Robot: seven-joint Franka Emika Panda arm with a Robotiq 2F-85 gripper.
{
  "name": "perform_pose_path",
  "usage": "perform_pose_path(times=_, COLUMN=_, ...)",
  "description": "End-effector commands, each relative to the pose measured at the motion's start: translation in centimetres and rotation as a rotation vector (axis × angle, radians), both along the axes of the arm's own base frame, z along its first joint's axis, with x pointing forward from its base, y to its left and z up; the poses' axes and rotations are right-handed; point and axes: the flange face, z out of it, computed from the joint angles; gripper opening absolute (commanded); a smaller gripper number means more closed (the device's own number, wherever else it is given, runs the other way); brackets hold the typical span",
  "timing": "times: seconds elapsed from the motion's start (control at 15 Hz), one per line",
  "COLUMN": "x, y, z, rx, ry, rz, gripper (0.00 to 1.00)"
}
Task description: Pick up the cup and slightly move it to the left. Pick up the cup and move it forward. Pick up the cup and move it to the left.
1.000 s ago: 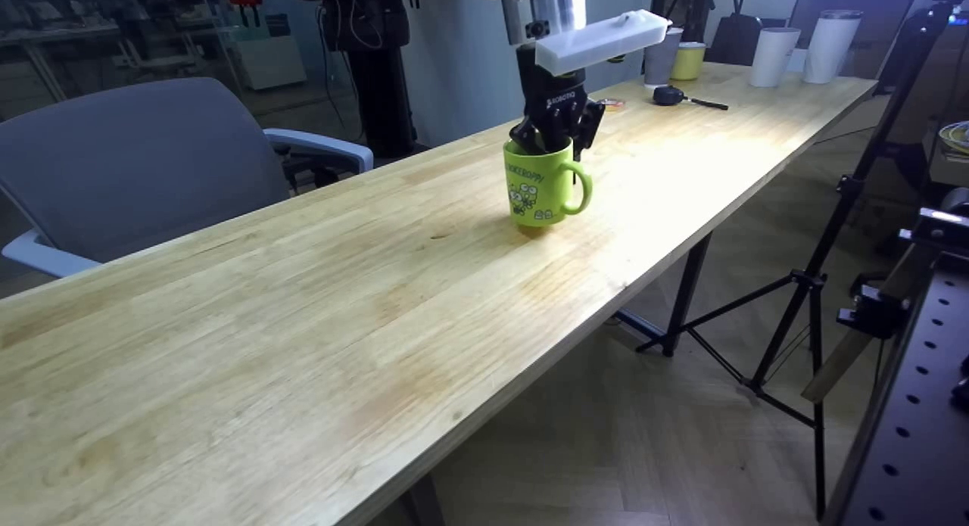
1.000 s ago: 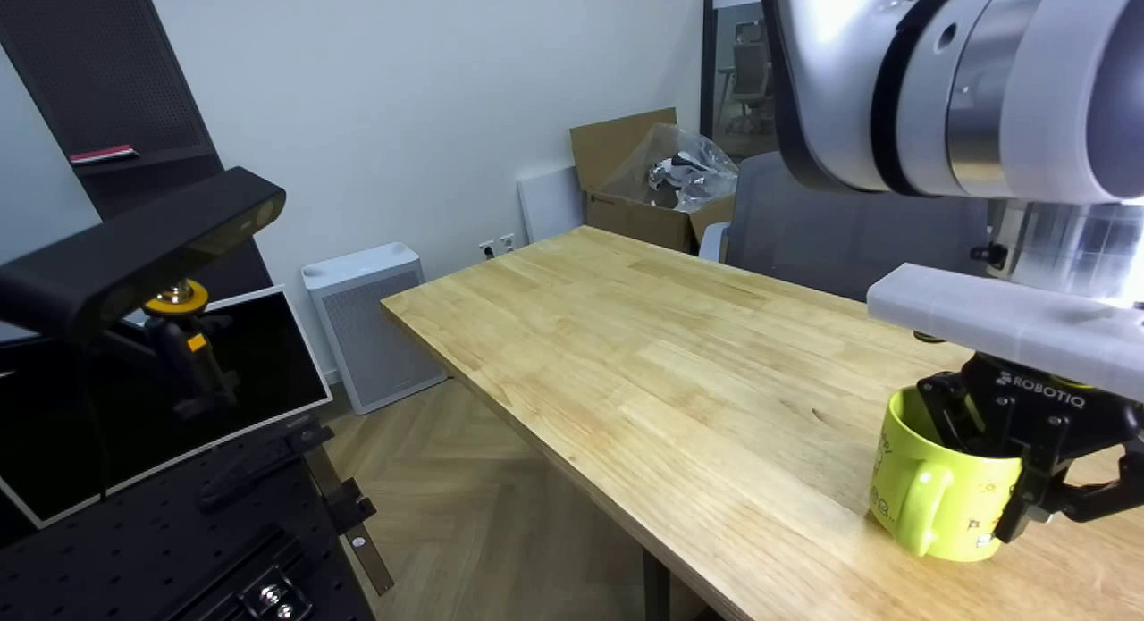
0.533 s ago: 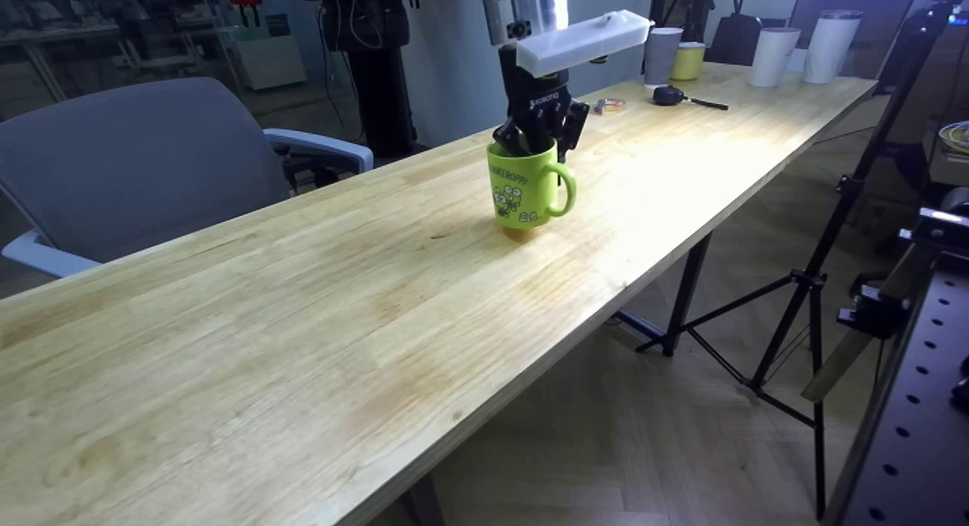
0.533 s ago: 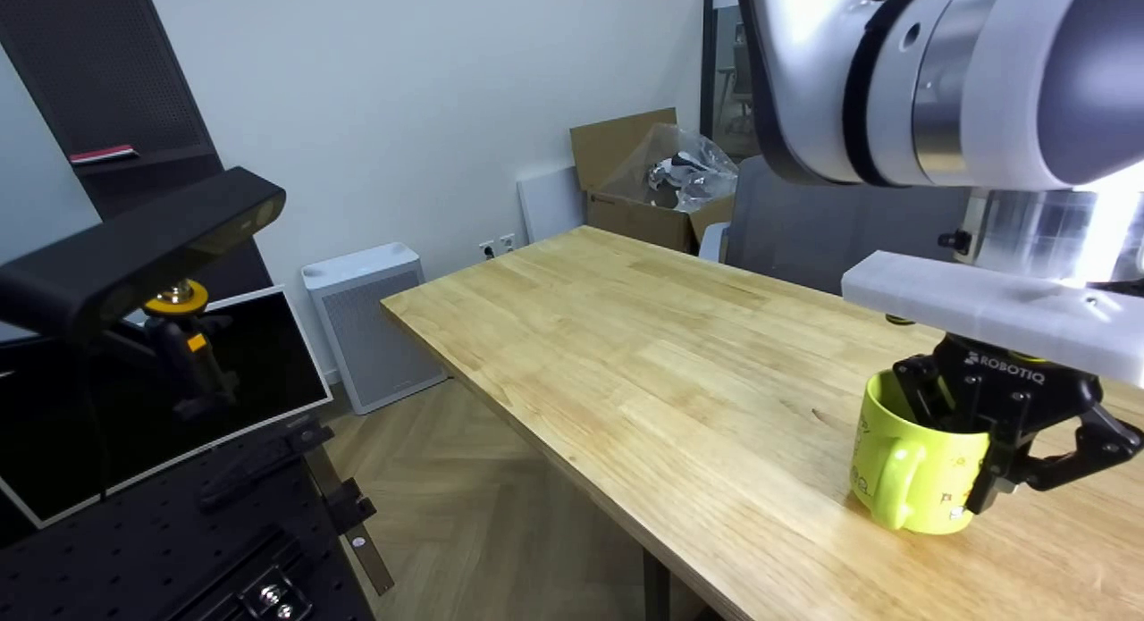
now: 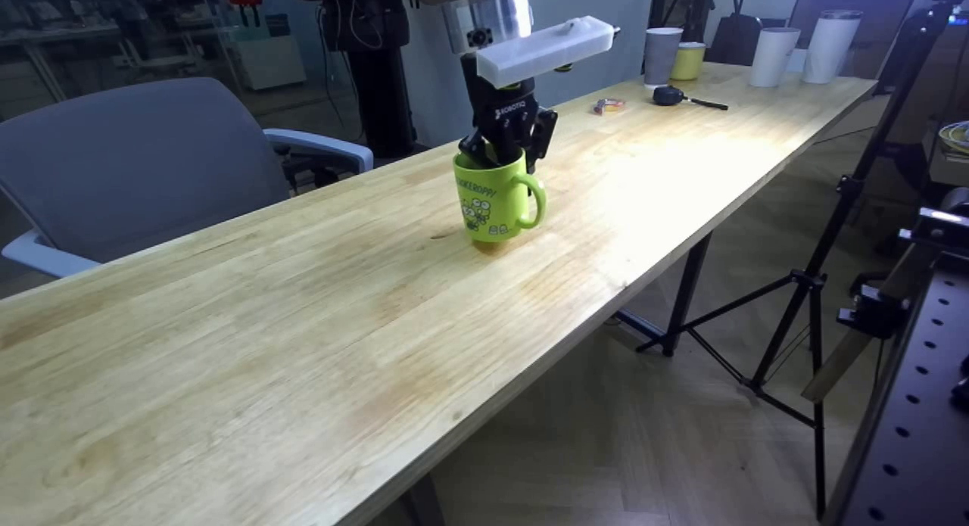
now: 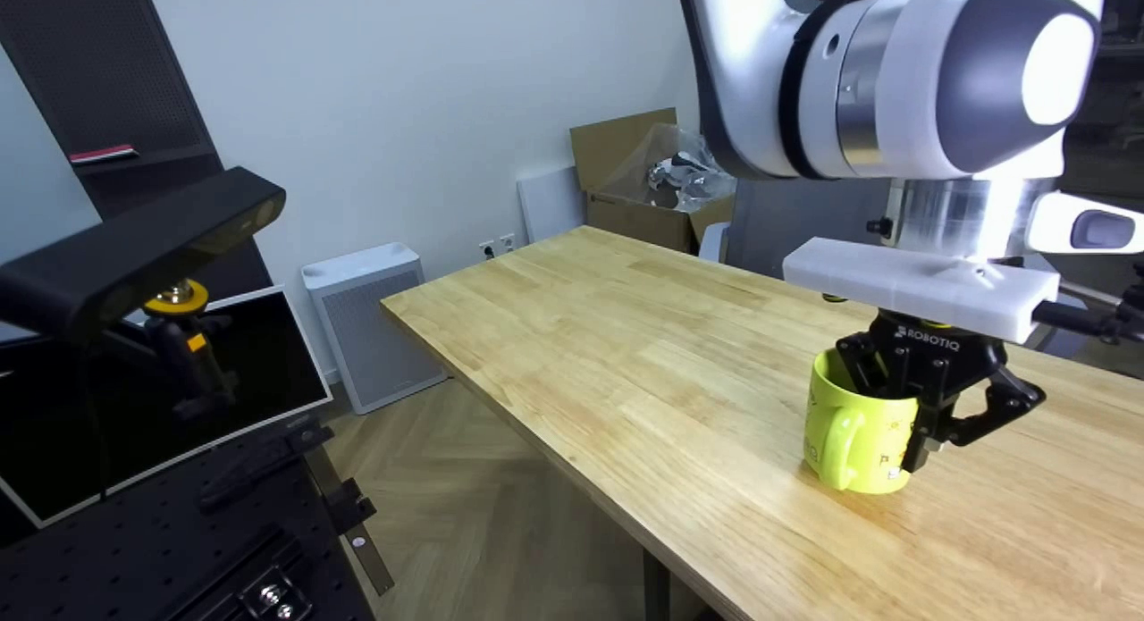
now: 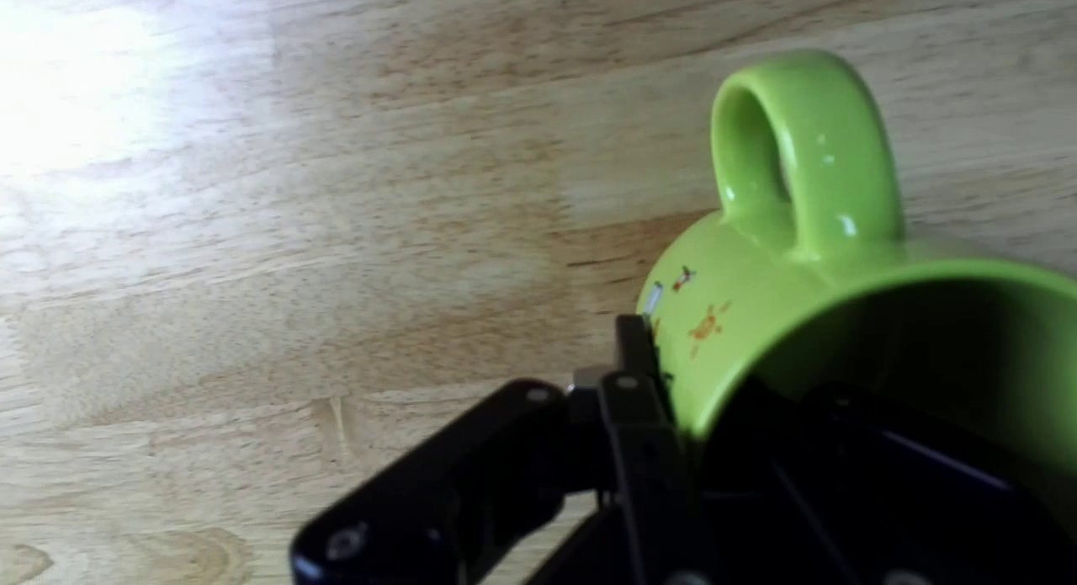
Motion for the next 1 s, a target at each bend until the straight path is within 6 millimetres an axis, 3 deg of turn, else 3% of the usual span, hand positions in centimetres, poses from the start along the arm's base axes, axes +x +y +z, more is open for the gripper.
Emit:
perform_pose_path(times=0.0, x=0.6, y=1.7, z=0.5, rx=-0.016, ry=-0.006, rz=-0.003, gripper=0.02)
perform_pose_path(times=0.4, x=0.8, y=3.8, z=-0.1, rx=-0.01, ry=-0.016, rz=0.023, gripper=0.02)
perform_pose_path(times=0.93, x=0.5, y=3.4, z=-1.8, rx=-0.012, ry=-0.036, rz=0.005, gripper=0.02)
